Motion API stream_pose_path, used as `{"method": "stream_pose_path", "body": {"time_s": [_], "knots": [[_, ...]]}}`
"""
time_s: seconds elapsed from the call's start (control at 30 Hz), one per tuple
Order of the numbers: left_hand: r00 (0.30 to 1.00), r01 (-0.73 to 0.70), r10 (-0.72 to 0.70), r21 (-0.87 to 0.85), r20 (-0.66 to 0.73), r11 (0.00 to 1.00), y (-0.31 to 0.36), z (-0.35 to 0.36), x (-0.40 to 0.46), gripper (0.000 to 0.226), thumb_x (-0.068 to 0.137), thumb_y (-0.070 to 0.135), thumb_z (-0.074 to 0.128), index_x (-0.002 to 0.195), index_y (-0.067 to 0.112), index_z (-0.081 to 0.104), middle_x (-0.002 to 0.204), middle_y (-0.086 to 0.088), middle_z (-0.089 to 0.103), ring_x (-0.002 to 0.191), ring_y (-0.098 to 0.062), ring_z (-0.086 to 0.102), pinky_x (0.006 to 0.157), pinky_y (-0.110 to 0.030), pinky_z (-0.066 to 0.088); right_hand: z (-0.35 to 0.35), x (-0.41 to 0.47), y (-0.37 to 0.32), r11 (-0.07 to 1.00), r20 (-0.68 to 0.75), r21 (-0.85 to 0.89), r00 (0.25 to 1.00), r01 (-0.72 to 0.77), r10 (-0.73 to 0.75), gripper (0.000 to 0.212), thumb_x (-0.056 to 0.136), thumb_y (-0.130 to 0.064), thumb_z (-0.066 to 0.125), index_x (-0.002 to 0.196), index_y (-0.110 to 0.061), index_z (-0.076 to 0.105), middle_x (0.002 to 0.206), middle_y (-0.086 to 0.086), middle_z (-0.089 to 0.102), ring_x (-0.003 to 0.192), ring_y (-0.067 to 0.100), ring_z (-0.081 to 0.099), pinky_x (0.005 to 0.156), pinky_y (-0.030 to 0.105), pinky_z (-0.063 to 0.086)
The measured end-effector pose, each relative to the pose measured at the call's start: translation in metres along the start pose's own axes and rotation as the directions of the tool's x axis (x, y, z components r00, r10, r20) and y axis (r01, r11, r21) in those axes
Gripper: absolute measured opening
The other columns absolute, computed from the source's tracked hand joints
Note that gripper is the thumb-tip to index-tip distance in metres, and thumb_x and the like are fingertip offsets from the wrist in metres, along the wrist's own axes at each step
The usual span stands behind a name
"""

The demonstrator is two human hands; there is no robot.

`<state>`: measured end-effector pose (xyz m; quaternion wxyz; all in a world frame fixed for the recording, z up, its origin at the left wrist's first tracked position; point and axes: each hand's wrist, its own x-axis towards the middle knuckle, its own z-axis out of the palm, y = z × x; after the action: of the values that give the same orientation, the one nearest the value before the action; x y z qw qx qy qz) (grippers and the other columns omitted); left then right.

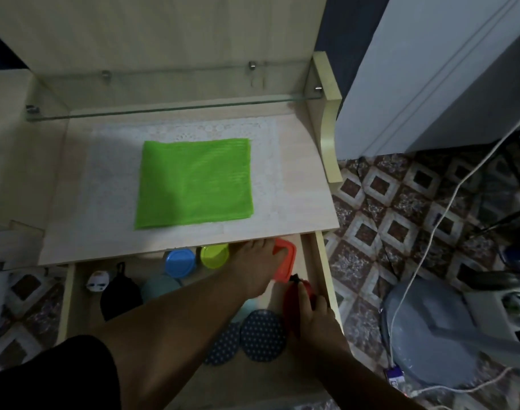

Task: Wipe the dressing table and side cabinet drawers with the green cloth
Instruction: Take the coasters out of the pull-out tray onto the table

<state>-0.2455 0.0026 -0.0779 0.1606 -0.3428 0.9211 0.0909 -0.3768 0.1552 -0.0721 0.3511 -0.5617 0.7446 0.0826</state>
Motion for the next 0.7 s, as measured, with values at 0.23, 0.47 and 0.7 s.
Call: {"method": "stream_pose_path", "body": {"time_s": [0.23, 0.47, 0.7], "knots": [[0.997, 0.08, -0.079, -0.348, 0.017, 0.934, -0.008, -0.007, -0.035, 0.097, 0.065, 0.072, 0.068, 0.143, 0.03, 0.029, 0.137, -0.002, 0.033, 0.122, -0.024, 0.041, 0.102, -0.042, 0.043, -0.027, -0.021, 0.011, 0.873, -0.085, 0.482, 0.995, 0.081, -0.046, 0.093, 0.064, -0.048, 0.065, 0.142, -0.056, 0.014, 0.129, -0.009, 0.046, 0.12, 0.011, 0.051, 0.094, 0.02, 0.044], [0.967, 0.075, -0.172, -0.438, -0.186, 0.896, -0.029, -0.041, -0.046, 0.096, 0.059, 0.066, 0.066, 0.144, 0.031, 0.038, 0.129, 0.001, 0.036, 0.116, -0.019, 0.046, 0.098, -0.035, 0.046, -0.07, -0.011, 0.005, 0.75, -0.215, 0.644, 0.977, 0.149, -0.01, 0.09, 0.055, -0.042, 0.068, 0.123, -0.075, 0.02, 0.13, -0.018, 0.047, 0.117, 0.012, 0.056, 0.096, 0.04, 0.053], [0.869, 0.071, -0.296, -0.492, -0.397, 0.868, -0.053, -0.091, 0.009, 0.092, 0.056, 0.065, 0.065, 0.136, 0.023, 0.049, 0.121, -0.005, 0.045, 0.108, -0.027, 0.053, 0.095, -0.04, 0.048, -0.126, 0.036, -0.019, 0.804, -0.397, 0.559, 0.917, 0.204, 0.044, 0.093, 0.057, -0.042, 0.07, 0.142, -0.045, 0.033, 0.127, -0.003, 0.05, 0.115, 0.02, 0.054, 0.096, 0.046, 0.052]]}}
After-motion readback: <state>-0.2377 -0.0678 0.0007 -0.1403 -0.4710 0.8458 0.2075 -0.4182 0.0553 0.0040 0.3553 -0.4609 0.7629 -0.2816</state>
